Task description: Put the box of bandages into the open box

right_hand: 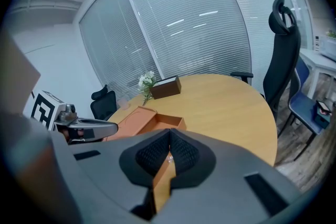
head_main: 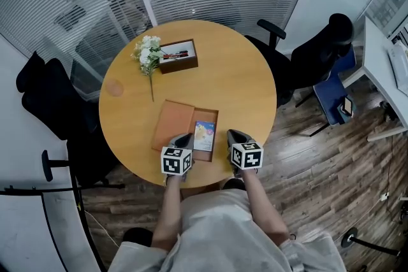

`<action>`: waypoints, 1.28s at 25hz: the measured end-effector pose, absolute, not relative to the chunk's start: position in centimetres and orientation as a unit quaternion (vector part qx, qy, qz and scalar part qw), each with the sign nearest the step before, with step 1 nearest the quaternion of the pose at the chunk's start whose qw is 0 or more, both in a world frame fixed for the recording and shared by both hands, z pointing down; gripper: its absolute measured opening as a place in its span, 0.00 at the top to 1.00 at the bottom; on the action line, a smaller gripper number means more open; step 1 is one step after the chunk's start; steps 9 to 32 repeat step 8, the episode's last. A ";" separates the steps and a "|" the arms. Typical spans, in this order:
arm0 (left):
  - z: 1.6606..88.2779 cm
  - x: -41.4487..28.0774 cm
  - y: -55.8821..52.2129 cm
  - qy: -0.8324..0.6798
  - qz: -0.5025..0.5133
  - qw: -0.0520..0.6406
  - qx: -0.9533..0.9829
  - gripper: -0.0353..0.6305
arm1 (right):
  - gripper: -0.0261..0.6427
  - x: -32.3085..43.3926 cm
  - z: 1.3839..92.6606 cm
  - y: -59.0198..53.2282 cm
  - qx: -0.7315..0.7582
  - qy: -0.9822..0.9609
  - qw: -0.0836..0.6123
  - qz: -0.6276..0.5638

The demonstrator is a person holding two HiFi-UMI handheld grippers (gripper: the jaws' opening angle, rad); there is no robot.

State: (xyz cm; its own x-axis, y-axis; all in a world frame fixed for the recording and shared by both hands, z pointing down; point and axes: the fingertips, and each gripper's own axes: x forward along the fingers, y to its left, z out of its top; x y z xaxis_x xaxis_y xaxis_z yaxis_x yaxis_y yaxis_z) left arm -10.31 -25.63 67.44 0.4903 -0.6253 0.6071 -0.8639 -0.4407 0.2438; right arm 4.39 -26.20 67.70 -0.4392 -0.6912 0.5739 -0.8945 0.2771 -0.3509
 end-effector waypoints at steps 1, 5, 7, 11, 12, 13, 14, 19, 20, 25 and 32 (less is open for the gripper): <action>67.4 -10.3 -25.7 -0.454 0.220 0.269 0.820 0.93 | 0.96 4.4 67.7 -26.2 0.506 -0.784 0.156 0.325; 66.9 -10.2 -25.8 -0.455 0.217 0.264 0.823 0.93 | 0.96 4.4 68.0 -25.9 0.506 -0.784 0.157 0.325; 66.8 -10.3 -25.9 -0.456 0.215 0.263 0.823 0.93 | 0.96 4.3 68.1 -25.9 0.506 -0.783 0.158 0.326; 66.8 -10.3 -26.0 -0.457 0.215 0.262 0.823 0.93 | 0.96 4.3 68.1 -25.9 0.506 -0.783 0.158 0.326; 66.8 -10.3 -26.0 -0.457 0.215 0.262 0.823 0.93 | 0.96 4.3 68.1 -25.9 0.506 -0.783 0.158 0.326; 66.8 -10.3 -26.0 -0.457 0.215 0.262 0.823 0.93 | 0.96 4.3 68.1 -25.9 0.506 -0.783 0.158 0.326; 66.8 -10.3 -26.0 -0.457 0.215 0.262 0.823 0.93 | 0.96 4.3 68.1 -25.9 0.506 -0.783 0.158 0.326; 66.8 -10.3 -26.0 -0.457 0.215 0.262 0.823 0.93 | 0.96 4.3 68.1 -25.9 0.506 -0.783 0.158 0.326; 66.8 -10.3 -26.0 -0.457 0.215 0.262 0.823 0.93 | 0.96 4.3 68.1 -25.9 0.506 -0.783 0.158 0.326; 66.8 -10.3 -26.0 -0.457 0.215 0.262 0.823 0.93 | 0.96 4.3 68.1 -25.9 0.506 -0.783 0.158 0.326; 66.8 -10.3 -26.0 -0.457 0.215 0.262 0.823 0.93 | 0.96 4.3 68.1 -25.9 0.506 -0.783 0.158 0.326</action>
